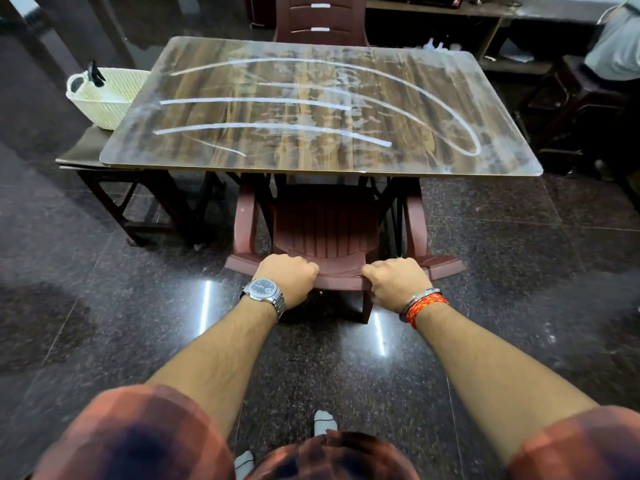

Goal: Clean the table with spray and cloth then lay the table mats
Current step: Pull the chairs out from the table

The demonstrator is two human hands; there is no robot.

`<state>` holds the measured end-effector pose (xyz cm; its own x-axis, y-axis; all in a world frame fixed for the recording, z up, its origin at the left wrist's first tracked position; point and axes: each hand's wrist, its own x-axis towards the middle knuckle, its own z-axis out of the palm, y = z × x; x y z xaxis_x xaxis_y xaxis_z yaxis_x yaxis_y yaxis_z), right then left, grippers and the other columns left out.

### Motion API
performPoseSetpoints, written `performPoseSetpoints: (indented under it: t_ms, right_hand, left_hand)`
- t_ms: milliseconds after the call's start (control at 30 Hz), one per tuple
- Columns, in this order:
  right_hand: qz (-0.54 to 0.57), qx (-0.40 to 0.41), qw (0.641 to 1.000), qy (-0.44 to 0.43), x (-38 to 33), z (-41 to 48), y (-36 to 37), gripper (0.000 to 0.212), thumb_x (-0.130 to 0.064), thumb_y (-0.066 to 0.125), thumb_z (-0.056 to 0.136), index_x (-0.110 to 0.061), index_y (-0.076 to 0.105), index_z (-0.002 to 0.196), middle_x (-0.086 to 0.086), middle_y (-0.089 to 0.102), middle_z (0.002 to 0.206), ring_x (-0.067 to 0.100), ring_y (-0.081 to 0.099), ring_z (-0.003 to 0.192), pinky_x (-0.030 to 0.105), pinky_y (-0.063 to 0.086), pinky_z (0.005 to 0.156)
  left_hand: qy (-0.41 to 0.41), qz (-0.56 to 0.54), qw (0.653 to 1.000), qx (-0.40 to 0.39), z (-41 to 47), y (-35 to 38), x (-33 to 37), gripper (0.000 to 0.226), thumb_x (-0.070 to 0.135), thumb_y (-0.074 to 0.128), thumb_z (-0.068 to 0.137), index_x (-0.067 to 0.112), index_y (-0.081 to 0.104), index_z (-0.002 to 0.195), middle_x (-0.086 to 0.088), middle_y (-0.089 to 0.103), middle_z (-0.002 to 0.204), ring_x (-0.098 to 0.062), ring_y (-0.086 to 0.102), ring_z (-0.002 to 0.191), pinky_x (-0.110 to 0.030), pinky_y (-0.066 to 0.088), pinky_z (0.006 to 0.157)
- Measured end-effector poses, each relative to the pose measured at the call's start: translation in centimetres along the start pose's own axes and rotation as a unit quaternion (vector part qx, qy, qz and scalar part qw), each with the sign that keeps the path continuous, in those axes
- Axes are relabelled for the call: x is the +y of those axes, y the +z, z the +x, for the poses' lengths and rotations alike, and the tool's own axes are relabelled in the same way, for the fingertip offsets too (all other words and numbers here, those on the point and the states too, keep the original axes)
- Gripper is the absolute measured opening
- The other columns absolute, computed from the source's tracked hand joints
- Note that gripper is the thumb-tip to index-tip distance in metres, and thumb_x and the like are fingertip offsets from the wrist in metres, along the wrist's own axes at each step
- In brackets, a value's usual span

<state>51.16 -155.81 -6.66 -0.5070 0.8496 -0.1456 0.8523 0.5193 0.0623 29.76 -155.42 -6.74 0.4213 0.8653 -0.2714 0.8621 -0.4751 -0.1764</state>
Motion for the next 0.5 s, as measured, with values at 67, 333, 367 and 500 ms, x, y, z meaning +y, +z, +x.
performPoseSetpoints:
  t_ms: [67,333,367,500]
  right_hand:
    - [-0.008,-0.007,1.000,0.013,-0.1,-0.1,-0.1,0.018,-0.022,0.047,0.088,-0.014,0.056,0.102,0.003,0.065,0.102,0.032,0.062,0.093,0.034,0.036,0.064]
    - [-0.008,-0.012,1.000,0.023,-1.4,1.6,-0.7,0.018,-0.020,0.049,0.087,-0.013,0.056,0.102,0.004,0.064,0.103,0.033,0.062,0.095,0.034,0.033,0.064]
    - [-0.011,-0.012,1.000,0.022,-1.4,1.6,-0.8,0.019,-0.021,0.049,0.087,-0.013,0.056,0.102,0.004,0.064,0.103,0.033,0.062,0.095,0.034,0.033,0.064]
    - [-0.007,-0.017,0.999,0.026,-1.4,1.3,-0.8,0.019,-0.023,0.051,0.086,-0.014,0.056,0.102,0.002,0.064,0.104,0.031,0.062,0.096,0.034,0.034,0.064]
  left_hand:
    - [0.016,0.008,1.000,0.003,0.1,0.1,-0.1,0.022,0.015,0.046,0.095,0.012,0.059,0.113,-0.008,0.069,0.115,-0.036,0.068,0.102,-0.036,0.043,0.071]
    - [0.017,0.014,1.000,0.009,0.4,0.2,-2.4,0.024,0.015,0.046,0.094,0.014,0.060,0.113,-0.006,0.070,0.115,-0.035,0.068,0.103,-0.035,0.037,0.068]
    - [0.011,0.011,1.000,0.008,0.4,0.1,-2.4,0.023,0.015,0.047,0.094,0.014,0.060,0.113,-0.005,0.070,0.114,-0.035,0.068,0.103,-0.035,0.038,0.068]
    - [-0.006,-0.007,1.000,0.007,0.4,0.6,-1.9,0.022,0.015,0.049,0.092,0.016,0.061,0.111,-0.004,0.070,0.113,-0.034,0.068,0.101,-0.036,0.041,0.068]
